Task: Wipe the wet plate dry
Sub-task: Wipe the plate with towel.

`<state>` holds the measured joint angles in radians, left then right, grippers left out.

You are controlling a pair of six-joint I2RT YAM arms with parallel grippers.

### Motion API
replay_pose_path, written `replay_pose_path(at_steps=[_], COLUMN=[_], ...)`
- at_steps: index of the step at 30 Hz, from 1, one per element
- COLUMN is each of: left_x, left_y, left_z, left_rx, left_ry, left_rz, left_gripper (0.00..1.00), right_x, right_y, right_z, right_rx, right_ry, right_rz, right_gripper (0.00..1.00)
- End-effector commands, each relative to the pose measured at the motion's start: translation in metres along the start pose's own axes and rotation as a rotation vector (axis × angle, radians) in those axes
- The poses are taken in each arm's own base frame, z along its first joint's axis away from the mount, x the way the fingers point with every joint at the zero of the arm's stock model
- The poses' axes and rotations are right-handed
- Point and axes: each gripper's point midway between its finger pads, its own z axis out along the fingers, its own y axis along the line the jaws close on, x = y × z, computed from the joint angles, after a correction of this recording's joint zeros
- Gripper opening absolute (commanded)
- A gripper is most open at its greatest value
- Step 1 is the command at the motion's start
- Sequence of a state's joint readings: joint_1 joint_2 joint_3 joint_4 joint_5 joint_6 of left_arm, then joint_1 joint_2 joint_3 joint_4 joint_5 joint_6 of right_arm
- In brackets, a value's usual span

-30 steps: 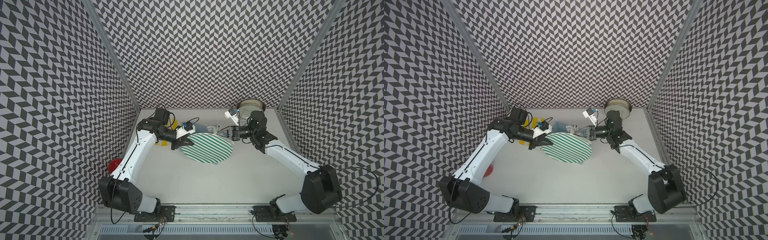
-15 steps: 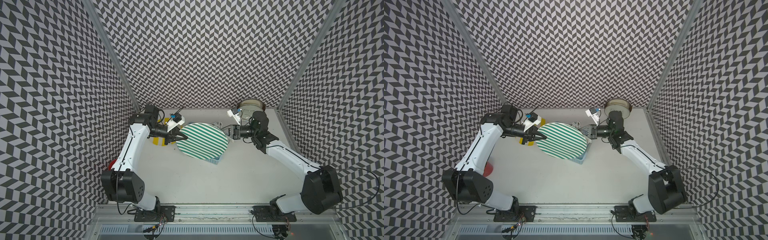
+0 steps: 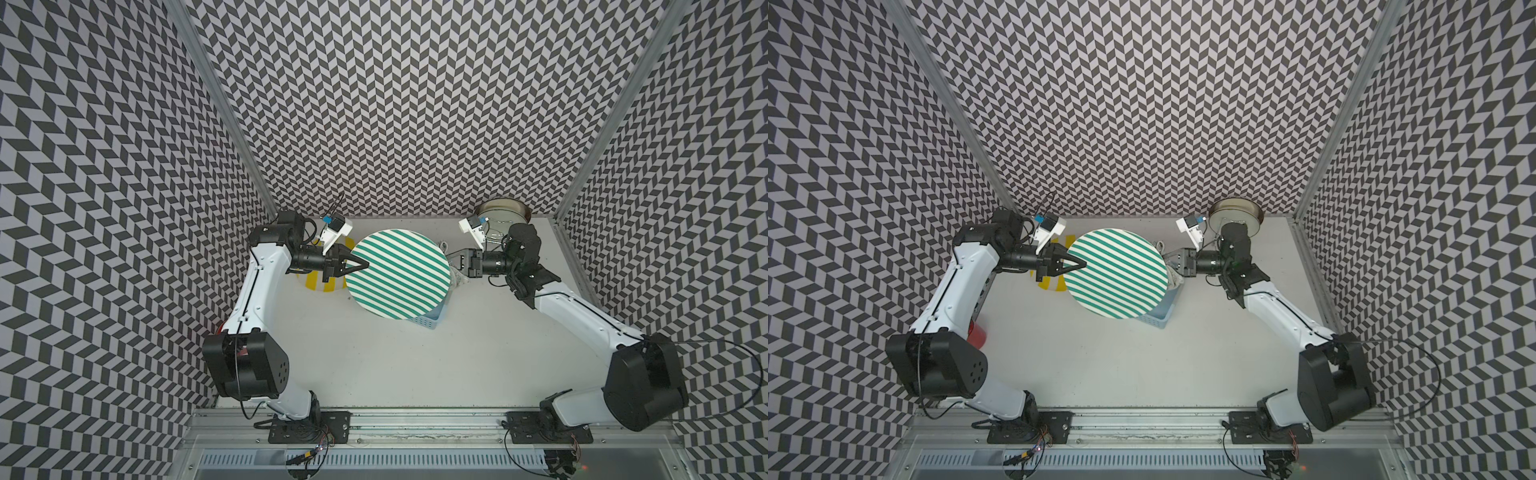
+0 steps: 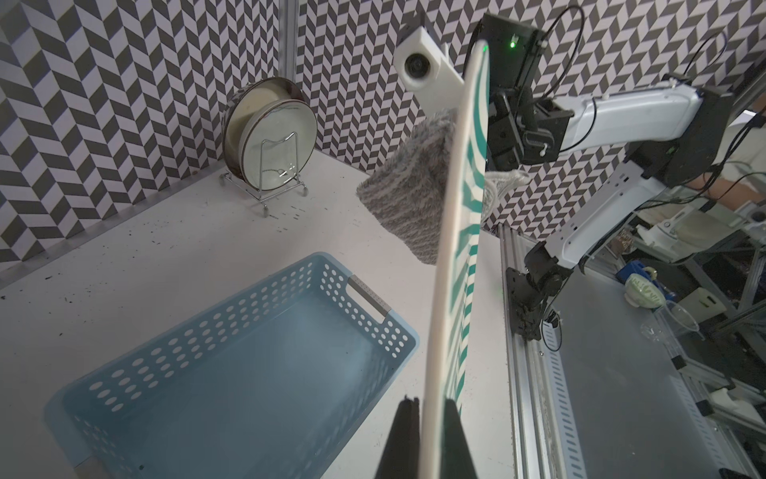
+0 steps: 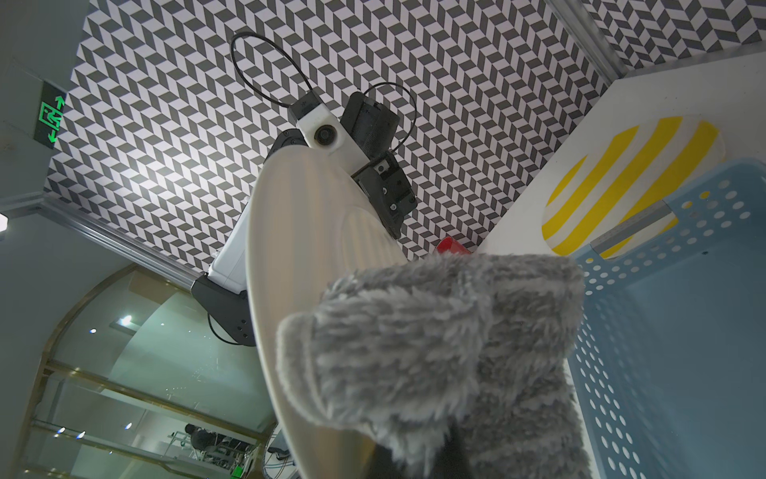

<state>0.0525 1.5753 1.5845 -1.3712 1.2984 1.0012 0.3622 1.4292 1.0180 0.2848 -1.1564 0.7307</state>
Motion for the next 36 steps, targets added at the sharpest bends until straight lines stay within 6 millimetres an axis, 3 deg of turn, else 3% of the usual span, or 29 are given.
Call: replay_pose_path(at_steps=[1,9,18,23,36], left_x=[-0.014,-0.014,-0.028,-0.030,-0.031], left_y=[0.015,0.005,-0.003,-0.006,0.010], left_z=[-0.008,0.000,-0.001,-0.002,-0.001], left_rx=[0.004,0.080,0.163,0.183,0.233], left_ry=[-0.080,-0.121,-0.212,-0.236,-0.289], left_rz=[-0.035,-0.100,-0.188,-0.200,-0.296], left_gripper=[0.00,0.00,0.00,0.00,0.00], right_x=[0.027,0.027,0.029,0.025,0.030], right_y=[0.043,0.037,0.023,0.026,0.035], right_z=[0.004,0.006,0.008,0.006,0.012], right_rx=[-0.150,-0.141,-0.114,-0.111,-0.107], right_ry=[0.122,0.110,0.083,0.037,-0.024], right_rz=[-0.054,-0.056,-0.057,-0.098,-0.150], right_gripper=[0.00,0.00,0.00,0.00,0.00])
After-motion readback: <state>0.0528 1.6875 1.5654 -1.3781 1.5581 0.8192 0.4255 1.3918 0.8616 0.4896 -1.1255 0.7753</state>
